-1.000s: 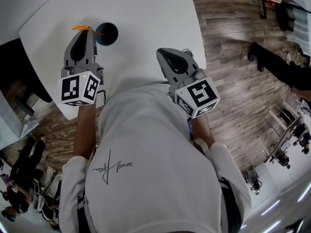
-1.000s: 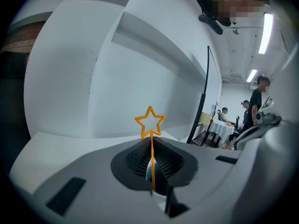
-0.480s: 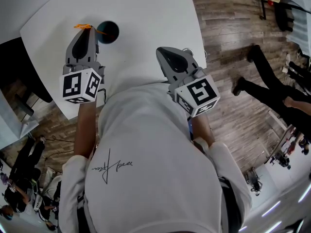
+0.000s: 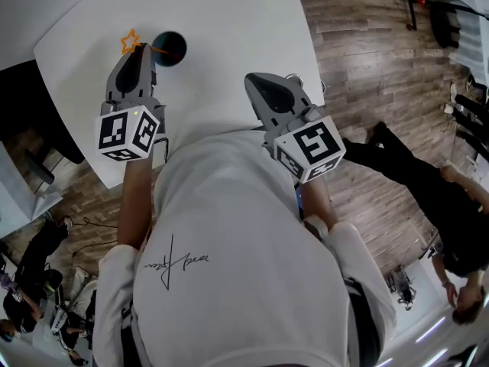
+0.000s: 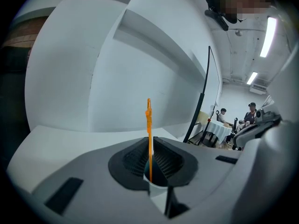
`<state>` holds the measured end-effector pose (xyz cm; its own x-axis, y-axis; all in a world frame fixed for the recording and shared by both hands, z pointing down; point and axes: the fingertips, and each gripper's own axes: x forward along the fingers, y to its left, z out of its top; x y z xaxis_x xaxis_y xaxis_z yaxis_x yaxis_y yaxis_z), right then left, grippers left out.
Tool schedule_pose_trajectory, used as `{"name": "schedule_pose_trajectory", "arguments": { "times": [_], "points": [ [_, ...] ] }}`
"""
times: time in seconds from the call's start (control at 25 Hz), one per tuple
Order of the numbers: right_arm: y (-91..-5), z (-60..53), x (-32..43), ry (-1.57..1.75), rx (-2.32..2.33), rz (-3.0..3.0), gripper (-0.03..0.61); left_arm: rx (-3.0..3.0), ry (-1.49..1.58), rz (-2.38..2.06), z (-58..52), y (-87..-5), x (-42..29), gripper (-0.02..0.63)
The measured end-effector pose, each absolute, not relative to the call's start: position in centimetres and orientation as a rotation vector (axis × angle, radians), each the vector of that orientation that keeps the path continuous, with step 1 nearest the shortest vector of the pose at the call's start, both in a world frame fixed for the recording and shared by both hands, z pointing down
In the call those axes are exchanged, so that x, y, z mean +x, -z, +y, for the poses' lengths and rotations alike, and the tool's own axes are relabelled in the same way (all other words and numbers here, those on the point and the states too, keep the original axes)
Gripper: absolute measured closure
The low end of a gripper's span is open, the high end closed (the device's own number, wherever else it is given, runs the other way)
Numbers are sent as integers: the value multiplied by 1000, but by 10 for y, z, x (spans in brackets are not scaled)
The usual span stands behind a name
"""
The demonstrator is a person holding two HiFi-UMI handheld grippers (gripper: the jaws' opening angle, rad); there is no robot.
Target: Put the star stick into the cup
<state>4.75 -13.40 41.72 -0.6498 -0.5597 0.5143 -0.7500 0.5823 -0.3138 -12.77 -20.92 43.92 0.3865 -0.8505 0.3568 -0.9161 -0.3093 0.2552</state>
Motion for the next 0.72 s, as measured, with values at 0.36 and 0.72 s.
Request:
{"name": "schedule_pose_trajectory", "arguments": {
  "times": [0.36,0.72],
  "points": [
    [-409,-131,50,-710,1074,-2473,569,2233,-216,-1522,-204,-437,-126,549],
    [-400,-126,50,-679,1087,-2493,569,2215,-232,-1526,-195,-440,-128,526]
  ]
}}
